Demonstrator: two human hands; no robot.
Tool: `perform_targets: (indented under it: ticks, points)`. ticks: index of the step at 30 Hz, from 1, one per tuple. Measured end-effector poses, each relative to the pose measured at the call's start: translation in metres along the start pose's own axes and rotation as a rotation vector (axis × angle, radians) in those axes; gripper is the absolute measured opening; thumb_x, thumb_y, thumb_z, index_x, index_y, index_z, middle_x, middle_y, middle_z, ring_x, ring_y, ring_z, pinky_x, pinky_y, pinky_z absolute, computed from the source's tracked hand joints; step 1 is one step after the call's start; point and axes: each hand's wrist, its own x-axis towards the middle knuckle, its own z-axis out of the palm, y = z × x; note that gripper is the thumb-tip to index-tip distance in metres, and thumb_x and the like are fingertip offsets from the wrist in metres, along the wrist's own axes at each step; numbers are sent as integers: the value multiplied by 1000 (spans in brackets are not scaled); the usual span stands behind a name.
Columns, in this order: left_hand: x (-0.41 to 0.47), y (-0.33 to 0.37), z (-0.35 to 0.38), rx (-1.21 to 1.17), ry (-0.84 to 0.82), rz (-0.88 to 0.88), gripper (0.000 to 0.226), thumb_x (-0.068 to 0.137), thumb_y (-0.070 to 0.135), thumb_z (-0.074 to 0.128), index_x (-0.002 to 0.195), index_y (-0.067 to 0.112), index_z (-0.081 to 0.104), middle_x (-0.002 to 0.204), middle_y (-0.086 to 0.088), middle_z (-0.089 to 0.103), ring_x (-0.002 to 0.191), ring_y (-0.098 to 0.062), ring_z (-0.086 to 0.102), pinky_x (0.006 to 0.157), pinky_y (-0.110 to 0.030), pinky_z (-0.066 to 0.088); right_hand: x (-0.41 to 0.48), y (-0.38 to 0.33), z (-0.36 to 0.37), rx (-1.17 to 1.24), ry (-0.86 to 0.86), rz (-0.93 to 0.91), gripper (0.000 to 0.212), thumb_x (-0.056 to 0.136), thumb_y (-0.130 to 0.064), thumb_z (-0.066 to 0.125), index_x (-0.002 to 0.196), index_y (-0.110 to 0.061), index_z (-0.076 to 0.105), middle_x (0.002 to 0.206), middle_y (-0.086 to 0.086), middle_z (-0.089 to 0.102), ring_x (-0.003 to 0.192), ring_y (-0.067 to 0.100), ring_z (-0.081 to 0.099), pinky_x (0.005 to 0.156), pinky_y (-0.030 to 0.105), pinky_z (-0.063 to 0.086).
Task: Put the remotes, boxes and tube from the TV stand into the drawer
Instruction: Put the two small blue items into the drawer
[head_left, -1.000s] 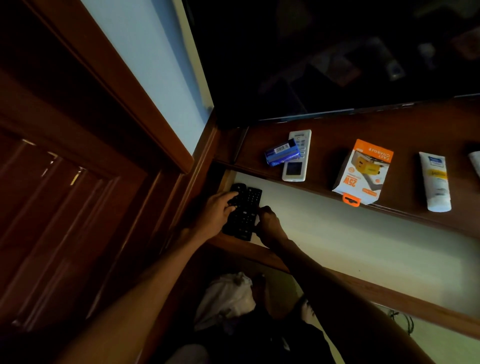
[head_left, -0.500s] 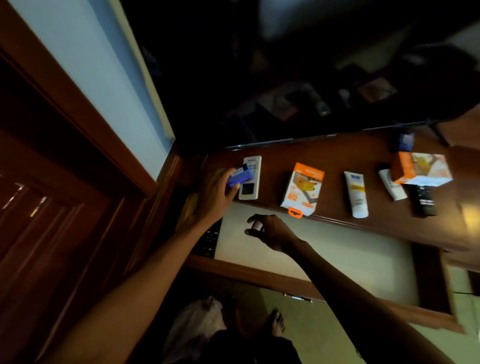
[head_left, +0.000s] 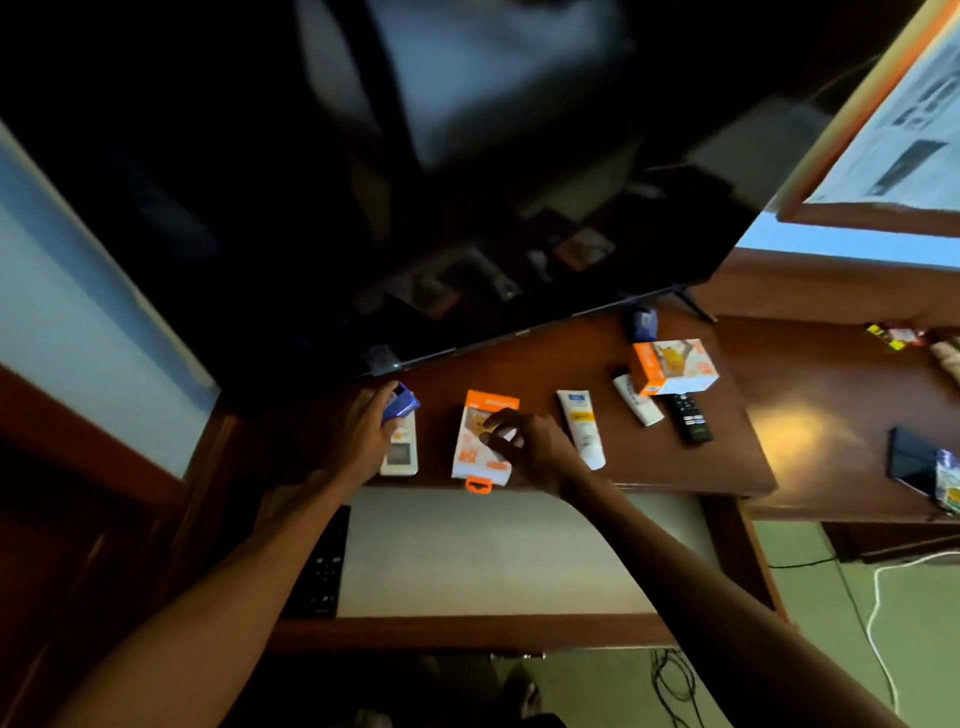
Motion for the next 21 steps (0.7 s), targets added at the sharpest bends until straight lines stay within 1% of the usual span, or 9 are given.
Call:
perform_targets:
  ticks: [2,3,6,9,12,15,17,19,21]
  points:
    - [14,26,7,-28,21,90,57,89,19,67,141,13,46,132,-16,54,120,-35,52,98,-46,45,6,15,-23,-33,53,-13,18,90,-39,59,100,-26,66,87,-2,76,73,15,69,62,27,49]
    - [21,43,11,-56,21,118,57,90,20,67,142,14,45,132,-15,54,120,-33,52,98,-45,46,10,24,-35,-49,83,-10,16,90,-39,57,98,-27,65,85,-2,76,74,17,70,62,29,51]
    - [42,93,25,-106,1,176,57,93,24,63,145,21,40,132,-10,52,120,-24,50,97,-36,43,24,57,-74,-57,202,49,14,86,-36,56,97,-28,62,86,0,76,81,24,72,67,37,56]
    - [66,141,46,-154,-24,229,59,92,25,64,146,21,41,125,-10,53,117,-22,51,95,-28,39,45,96,-115,-45,303,149,18,84,-25,60,100,-19,63,87,9,76,85,32,70,71,39,55]
    - [92,181,74,-156,-29,240,59,91,28,64,146,25,42,122,-8,53,114,-18,50,94,-27,39,73,138,-159,-72,364,269,21,83,-19,59,101,-9,59,95,21,71,91,40,65,73,41,49]
    - [113,210,108,-152,-45,224,59,92,30,64,146,27,42,122,-6,52,114,-16,48,96,-29,41,105,185,-196,-135,296,341,38,81,-17,63,117,-7,57,114,26,65,108,46,58,83,44,46]
    - [125,224,132,-151,-67,205,59,91,30,64,146,28,40,124,-7,51,116,-18,49,96,-28,40,127,214,-214,-149,247,345,45,80,-19,67,122,-8,57,119,24,64,110,45,58,84,44,47]
    - [135,237,152,-169,-77,168,61,91,29,65,146,29,40,131,-8,50,122,-20,49,96,-26,40,147,237,-224,-162,192,361,47,80,-21,71,123,-6,57,120,25,63,110,45,59,83,42,47]
    - [140,247,168,-182,-81,146,61,91,31,65,146,28,39,138,-8,47,126,-21,47,97,-28,43,166,257,-227,-199,98,375,56,78,-24,75,128,-6,54,125,23,61,114,42,57,88,42,47]
